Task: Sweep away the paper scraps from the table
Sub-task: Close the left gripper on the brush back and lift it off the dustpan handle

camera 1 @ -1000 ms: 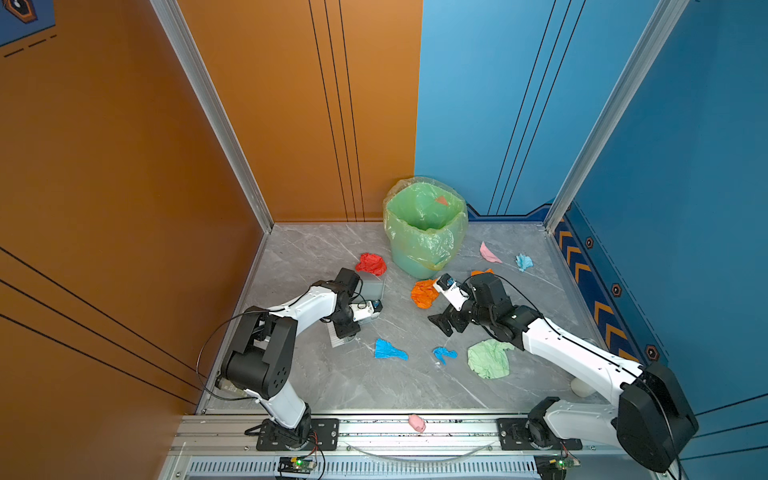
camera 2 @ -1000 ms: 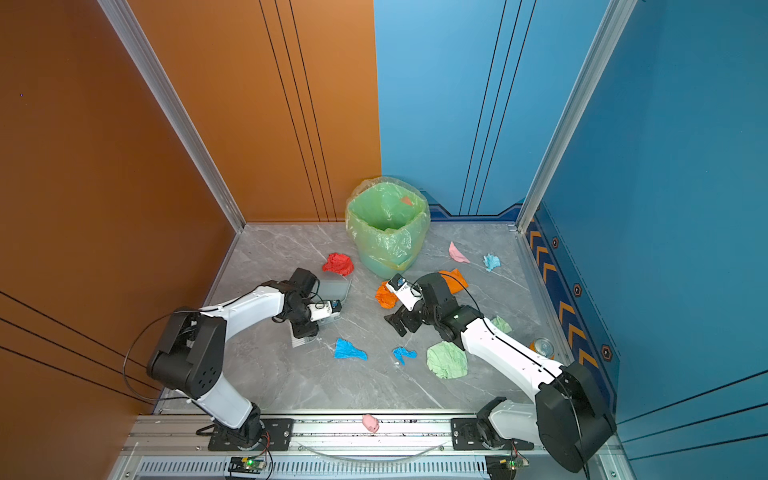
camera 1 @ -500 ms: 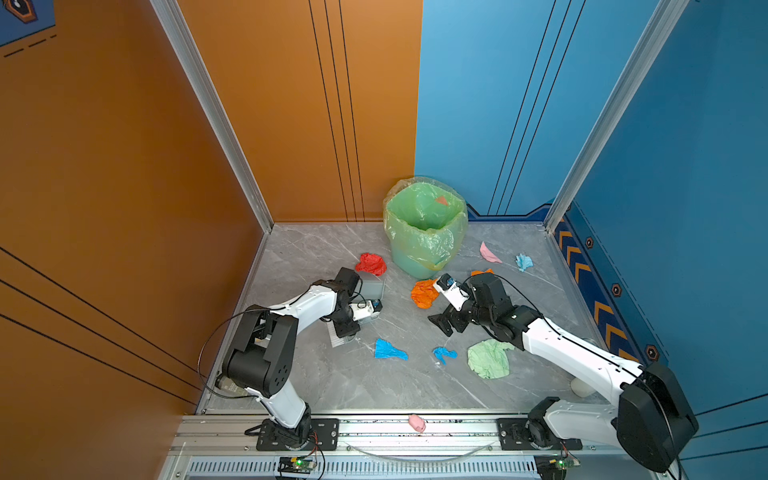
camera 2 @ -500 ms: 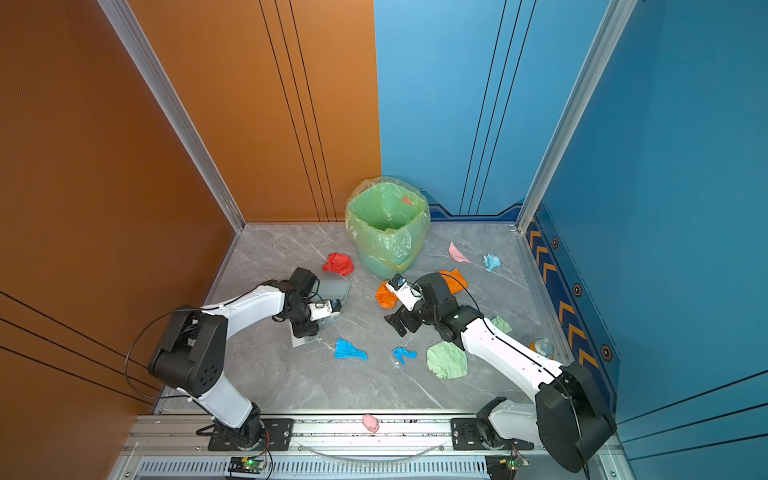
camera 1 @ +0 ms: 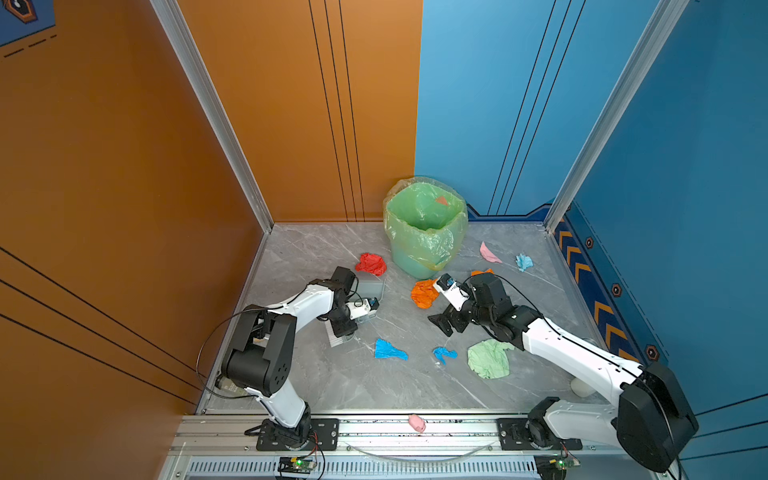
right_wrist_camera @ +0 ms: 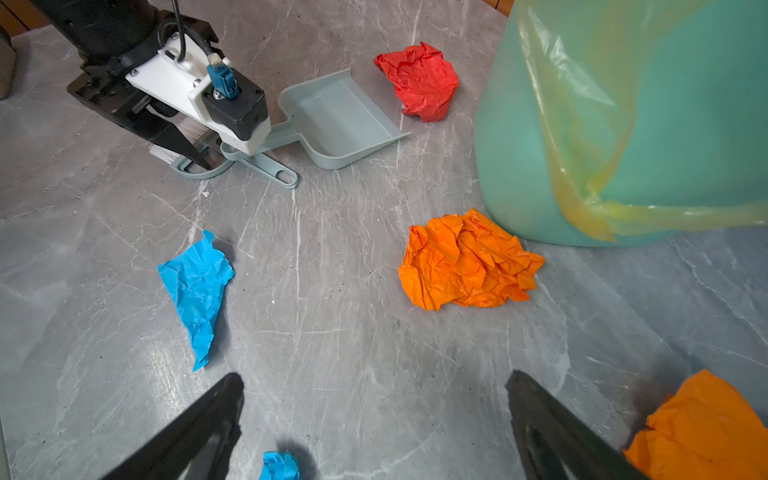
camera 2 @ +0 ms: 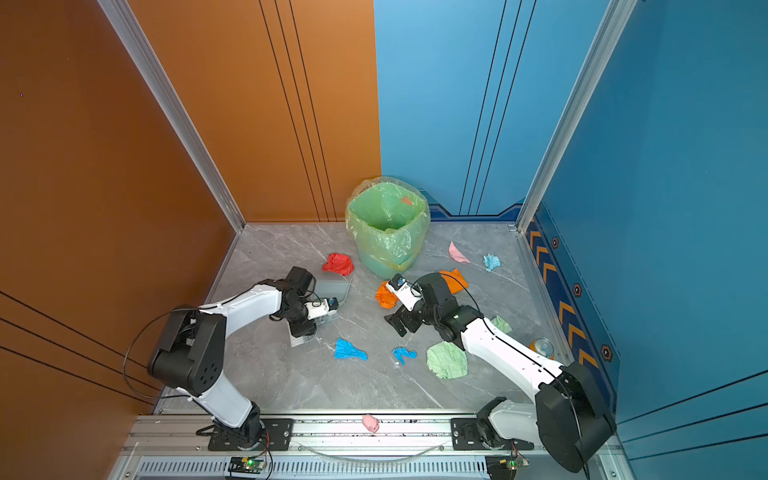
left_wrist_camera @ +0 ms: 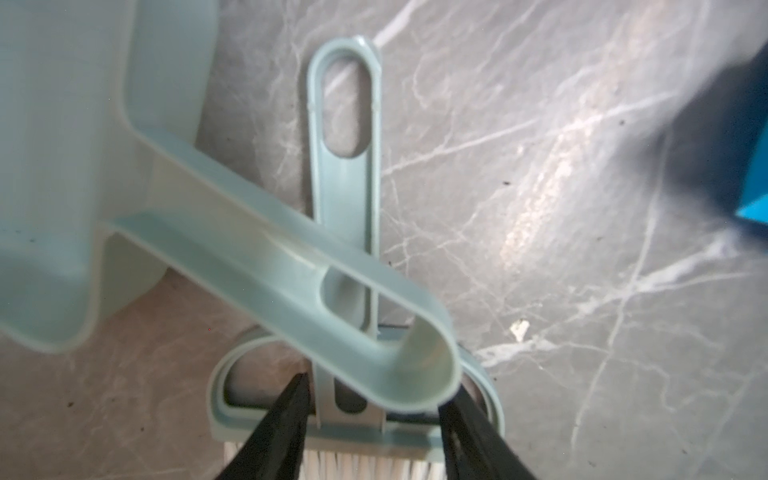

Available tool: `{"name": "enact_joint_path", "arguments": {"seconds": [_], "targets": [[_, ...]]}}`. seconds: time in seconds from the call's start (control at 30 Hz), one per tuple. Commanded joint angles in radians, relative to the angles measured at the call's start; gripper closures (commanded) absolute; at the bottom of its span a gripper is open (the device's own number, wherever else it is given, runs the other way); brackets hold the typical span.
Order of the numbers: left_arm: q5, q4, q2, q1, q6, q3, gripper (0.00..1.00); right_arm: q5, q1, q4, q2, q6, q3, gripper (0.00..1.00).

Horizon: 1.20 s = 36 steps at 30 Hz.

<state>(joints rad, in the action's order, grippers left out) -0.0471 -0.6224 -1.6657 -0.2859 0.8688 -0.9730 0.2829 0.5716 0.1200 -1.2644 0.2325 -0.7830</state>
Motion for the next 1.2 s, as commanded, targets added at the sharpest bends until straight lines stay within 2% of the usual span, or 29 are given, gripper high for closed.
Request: {"name": "enact_joint_path", "arguments": {"seconds": [0.0,0.33,0.63,0.83,0.97,1.17], "targets": [[-0.038,-0.034,-0.002,0.007,0.015,-0.022,0.47,-0.010,0.007,-0.017,-0.013,0.010,-0.023,0.00],[-0.035,-0.034,-0.029,0.011,0.020,-0.030,0.48,-0.015,0.008,-0.016,-0.009,0.009,-0.016,0.00],[-0.039,-0.036,-0.043,0.012,0.017,-0.028,0.54,-0.017,0.008,-0.016,-0.011,0.008,-0.017,0.00],[-0.060,-0.045,-0.042,0.017,0.013,-0.028,0.66,-0.020,0.008,-0.015,-0.008,0.008,-0.015,0.00],[-0.061,-0.046,-0.043,0.021,0.009,-0.023,0.71,-0.021,0.008,-0.017,-0.009,0.007,-0.017,0.00],[-0.063,-0.052,-0.044,0.025,0.009,-0.012,0.86,-0.018,0.007,-0.017,-0.012,0.005,-0.019,0.00]]}}
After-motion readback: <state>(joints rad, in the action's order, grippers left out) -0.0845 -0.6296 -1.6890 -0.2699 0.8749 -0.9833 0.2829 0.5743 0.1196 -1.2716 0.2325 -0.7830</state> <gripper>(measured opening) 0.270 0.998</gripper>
